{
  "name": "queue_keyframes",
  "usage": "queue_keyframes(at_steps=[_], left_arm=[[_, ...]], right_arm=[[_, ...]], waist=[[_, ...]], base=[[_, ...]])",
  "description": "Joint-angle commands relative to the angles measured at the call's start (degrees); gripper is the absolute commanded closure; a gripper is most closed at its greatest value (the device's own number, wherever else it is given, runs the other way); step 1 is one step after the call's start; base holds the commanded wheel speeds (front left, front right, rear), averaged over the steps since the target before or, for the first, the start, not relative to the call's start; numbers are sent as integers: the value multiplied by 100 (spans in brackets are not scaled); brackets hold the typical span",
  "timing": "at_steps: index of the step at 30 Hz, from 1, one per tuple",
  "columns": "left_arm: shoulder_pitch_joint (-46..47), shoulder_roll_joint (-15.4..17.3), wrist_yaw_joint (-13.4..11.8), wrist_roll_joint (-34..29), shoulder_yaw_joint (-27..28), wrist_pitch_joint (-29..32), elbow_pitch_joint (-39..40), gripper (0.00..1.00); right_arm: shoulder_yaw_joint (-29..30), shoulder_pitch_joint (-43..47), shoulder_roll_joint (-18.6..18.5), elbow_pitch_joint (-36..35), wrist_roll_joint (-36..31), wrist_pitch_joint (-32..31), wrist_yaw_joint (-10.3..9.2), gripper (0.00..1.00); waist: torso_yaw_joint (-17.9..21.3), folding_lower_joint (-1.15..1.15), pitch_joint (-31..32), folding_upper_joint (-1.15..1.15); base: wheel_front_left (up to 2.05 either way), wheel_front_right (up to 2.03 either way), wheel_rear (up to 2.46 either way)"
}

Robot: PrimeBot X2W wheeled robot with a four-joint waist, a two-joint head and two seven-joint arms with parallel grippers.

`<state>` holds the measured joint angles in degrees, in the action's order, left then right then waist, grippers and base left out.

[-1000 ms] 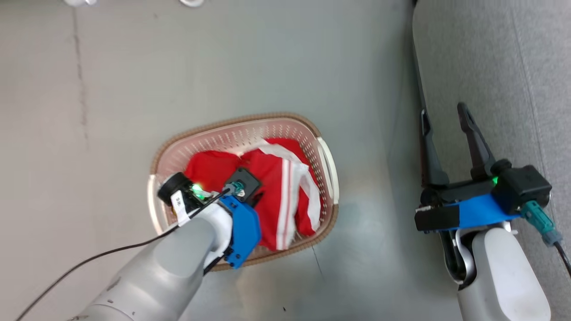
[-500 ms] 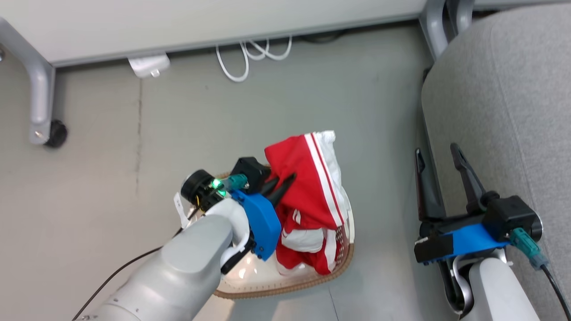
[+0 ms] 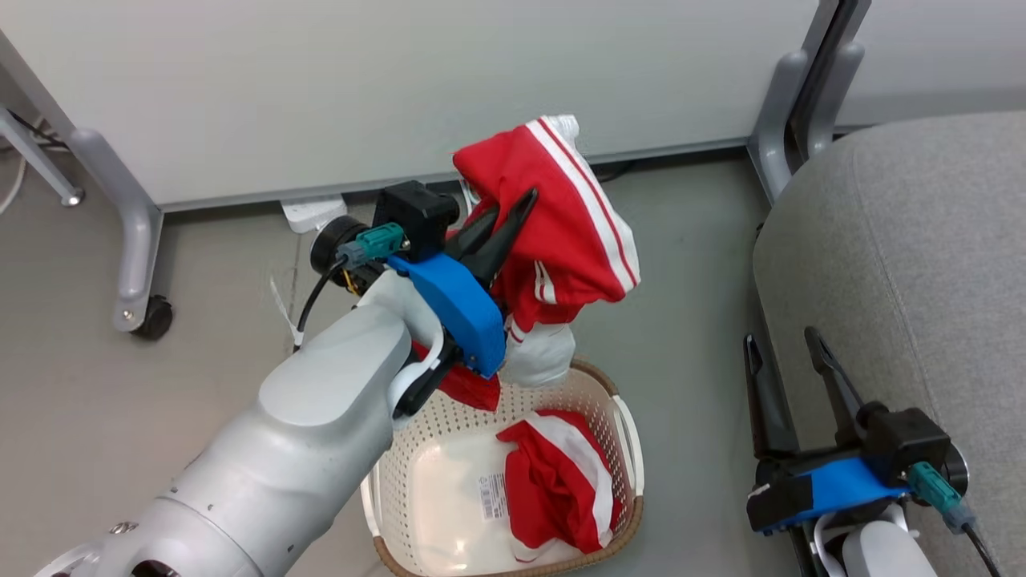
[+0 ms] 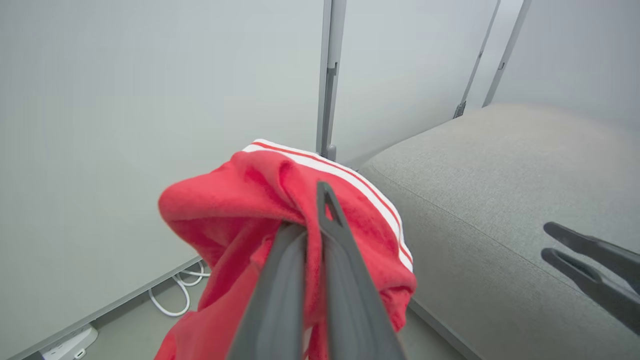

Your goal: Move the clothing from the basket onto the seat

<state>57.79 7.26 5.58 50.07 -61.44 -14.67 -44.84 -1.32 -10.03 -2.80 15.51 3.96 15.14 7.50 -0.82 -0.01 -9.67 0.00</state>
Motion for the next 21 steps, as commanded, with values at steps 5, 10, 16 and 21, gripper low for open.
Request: queue_keyframes(at_steps=[5, 10, 16, 21], left_arm=[[94, 34, -160, 61, 117, -2, 447, 100], [96, 51, -253, 115, 145, 79, 724, 100], [-31, 111, -372, 164, 100, 245, 1005, 100], [-88, 192, -457, 194, 97, 328, 1240, 100]], right_arm=[[17, 293, -16, 53, 58, 2, -2, 0], [-28, 430, -16, 79, 90, 2, -2, 0], [-69, 588, -16, 104, 123, 2, -2, 0], [-77, 613, -16, 61, 133, 2, -2, 0]], waist=[[-69, 1, 415, 0], [-101, 1, 642, 0], [-131, 1, 921, 0], [-147, 1, 975, 0]], base=[[0, 0, 0], [0, 0, 0], [0, 0, 0], [0, 0, 0]])
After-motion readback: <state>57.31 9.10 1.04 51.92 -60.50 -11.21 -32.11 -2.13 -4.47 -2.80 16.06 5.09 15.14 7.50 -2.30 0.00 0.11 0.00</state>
